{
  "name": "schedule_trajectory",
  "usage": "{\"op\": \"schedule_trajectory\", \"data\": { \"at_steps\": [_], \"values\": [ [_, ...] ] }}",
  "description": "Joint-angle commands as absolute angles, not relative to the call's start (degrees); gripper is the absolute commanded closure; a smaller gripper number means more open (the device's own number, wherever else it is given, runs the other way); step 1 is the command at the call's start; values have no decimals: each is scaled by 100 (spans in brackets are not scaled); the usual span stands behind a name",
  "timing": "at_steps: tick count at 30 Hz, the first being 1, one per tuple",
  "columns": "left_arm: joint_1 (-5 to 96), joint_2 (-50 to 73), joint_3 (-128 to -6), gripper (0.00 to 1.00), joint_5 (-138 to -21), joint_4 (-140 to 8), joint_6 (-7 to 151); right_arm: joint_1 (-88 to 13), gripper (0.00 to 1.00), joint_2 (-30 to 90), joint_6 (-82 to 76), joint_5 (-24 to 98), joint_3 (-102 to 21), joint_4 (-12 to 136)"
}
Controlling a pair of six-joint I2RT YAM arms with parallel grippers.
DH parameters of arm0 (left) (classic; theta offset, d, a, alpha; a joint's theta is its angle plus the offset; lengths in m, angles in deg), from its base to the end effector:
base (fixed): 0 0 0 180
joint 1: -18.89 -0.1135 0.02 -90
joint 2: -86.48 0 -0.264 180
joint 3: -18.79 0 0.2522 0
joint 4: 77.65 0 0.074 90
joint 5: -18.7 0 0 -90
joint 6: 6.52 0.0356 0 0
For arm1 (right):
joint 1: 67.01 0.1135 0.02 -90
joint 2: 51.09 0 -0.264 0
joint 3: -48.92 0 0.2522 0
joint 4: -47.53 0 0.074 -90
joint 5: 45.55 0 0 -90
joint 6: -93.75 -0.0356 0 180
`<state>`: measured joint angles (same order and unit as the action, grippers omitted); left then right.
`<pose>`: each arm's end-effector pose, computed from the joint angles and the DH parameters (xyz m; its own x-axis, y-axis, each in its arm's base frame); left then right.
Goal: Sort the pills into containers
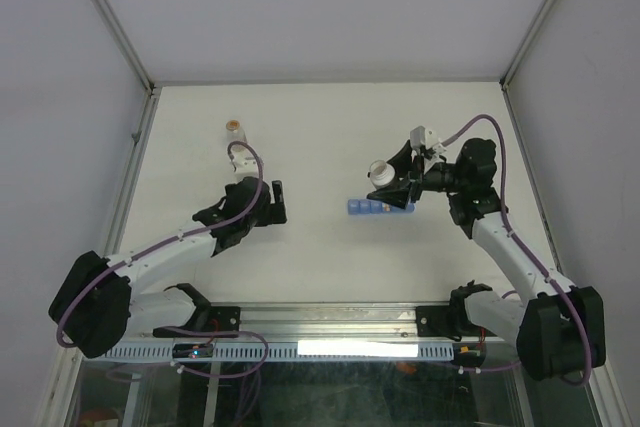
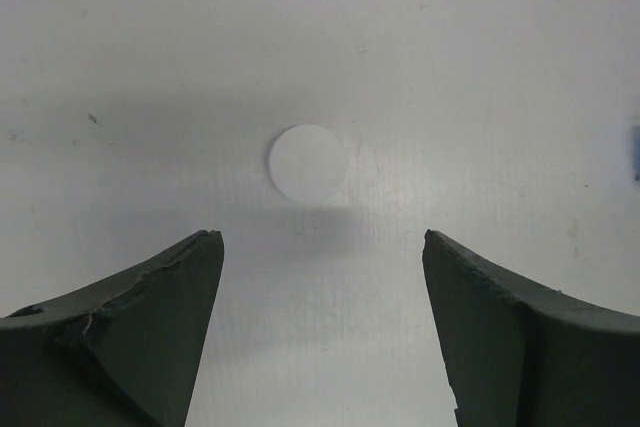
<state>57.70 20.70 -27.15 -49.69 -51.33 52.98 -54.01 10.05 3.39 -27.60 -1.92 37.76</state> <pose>0.1821 -0.1296 0.1914 -0.6791 -0.0593 -0.7316 0.0455 0.9914 -0.1227 0.2123 0.0838 0.2988 -0.0153 -0.0015 -0.9999 -0.9962 0.0863 0.0151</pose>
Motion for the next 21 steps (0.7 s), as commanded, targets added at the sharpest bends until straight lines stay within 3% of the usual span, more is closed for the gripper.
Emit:
{"op": "schedule_trajectory", "data": {
  "at_steps": [1, 13, 18, 21],
  "values": [
    [5543, 1610, -3149, 21, -5150, -5035, 5562, -5391, 98, 827, 826, -2968, -339, 4057],
    [5384, 29, -4053, 28, -5249, -4858, 5922, -5391, 98, 867, 891, -3029, -386, 4240],
    [5382, -239, -4215, 41, -5141, -4619, 5906, -5391, 98, 892, 894, -3032, -403, 4278],
    [5386, -302, -4234, 43, -5135, -4521, 5874, -5391, 98, 910, 902, -3027, -427, 4300]
  ]
}}
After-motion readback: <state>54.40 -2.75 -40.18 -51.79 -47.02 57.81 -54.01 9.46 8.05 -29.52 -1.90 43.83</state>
